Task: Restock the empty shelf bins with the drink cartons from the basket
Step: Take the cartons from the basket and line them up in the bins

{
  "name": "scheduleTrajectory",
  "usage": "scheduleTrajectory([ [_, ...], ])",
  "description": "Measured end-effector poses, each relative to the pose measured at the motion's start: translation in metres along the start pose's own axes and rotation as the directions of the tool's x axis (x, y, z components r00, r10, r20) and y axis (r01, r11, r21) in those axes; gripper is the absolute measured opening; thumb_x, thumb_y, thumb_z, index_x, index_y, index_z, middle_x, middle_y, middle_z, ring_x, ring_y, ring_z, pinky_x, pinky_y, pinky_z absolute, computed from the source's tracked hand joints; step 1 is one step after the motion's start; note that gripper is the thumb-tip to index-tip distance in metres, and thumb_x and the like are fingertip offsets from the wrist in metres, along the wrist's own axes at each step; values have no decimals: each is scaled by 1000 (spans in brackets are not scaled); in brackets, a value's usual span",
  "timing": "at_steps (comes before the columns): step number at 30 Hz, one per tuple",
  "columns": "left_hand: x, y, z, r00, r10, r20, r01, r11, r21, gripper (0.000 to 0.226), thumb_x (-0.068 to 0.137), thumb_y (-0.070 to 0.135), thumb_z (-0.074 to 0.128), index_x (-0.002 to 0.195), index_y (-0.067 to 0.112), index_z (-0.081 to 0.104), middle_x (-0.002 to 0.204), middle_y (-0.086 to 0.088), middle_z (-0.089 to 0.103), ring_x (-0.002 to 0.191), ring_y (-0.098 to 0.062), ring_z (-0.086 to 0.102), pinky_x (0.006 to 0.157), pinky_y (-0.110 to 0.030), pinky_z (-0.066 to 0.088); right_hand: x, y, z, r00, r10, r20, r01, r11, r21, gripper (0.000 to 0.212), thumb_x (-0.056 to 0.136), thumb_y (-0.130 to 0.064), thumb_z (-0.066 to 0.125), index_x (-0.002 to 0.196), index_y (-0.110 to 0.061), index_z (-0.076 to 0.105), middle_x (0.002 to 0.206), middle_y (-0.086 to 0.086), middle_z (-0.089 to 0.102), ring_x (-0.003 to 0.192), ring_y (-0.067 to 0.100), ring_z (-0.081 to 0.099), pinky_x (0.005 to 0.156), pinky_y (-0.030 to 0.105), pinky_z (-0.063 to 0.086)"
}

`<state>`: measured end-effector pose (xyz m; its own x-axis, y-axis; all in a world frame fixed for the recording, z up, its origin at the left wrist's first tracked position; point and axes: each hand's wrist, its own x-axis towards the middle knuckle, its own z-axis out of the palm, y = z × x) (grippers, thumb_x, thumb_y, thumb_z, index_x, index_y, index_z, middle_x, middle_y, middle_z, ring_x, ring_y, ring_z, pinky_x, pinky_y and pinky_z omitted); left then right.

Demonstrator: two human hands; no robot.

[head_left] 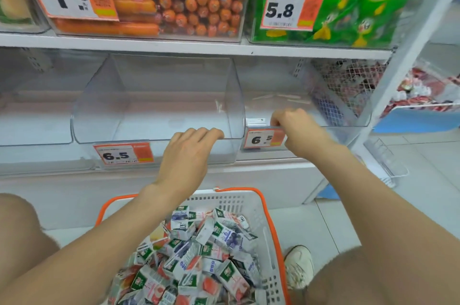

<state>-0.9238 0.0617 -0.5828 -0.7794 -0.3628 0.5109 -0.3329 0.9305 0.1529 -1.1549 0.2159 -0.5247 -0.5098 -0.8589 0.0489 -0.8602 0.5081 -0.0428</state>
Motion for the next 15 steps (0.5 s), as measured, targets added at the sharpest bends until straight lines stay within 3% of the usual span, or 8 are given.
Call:
scheduleTrajectory([
  [6, 2, 1, -1, 999, -23, -26, 22, 998, -64, 53, 83, -11, 72, 120, 26, 64, 103, 8, 74, 91, -24, 66, 76, -38, 47, -13, 6, -8, 993, -21, -114, 25, 999, 30, 48, 74, 18, 52, 107, -16, 57, 104, 9, 59, 95, 35, 56, 77, 48, 52],
  [9, 2, 1, 1, 1000, -15, -19, 13, 998, -67, 53, 83, -12, 71, 121, 25, 65, 105, 6, 74, 92, -25, 66, 77, -39, 47, -22, 10, -8, 995, -43, -93, 46, 999, 23, 49, 72, 17, 54, 107, -17, 57, 104, 7, 60, 95, 35, 57, 77, 46, 51],
  [12, -1, 2, 1, 1000, 9, 5, -9, 996, -84, 47, 89, -7, 68, 127, 21, 64, 112, 1, 72, 99, -27, 65, 84, -42, 48, -37, 6, -1, 998, -38, -50, 40, 998, 43, 52, 71, 17, 54, 110, -17, 57, 106, 6, 58, 94, 35, 57, 78, 47, 52],
  [15, -10, 5, -3, 997, 73, 4, -73, 992, -102, 46, 90, -4, 67, 132, 14, 63, 129, -6, 64, 114, -32, 59, 96, -46, 46, -46, 1, 6, 998, -37, -50, 38, 999, 15, 50, 74, 15, 55, 116, -13, 56, 110, 8, 58, 94, 34, 57, 74, 39, 42],
])
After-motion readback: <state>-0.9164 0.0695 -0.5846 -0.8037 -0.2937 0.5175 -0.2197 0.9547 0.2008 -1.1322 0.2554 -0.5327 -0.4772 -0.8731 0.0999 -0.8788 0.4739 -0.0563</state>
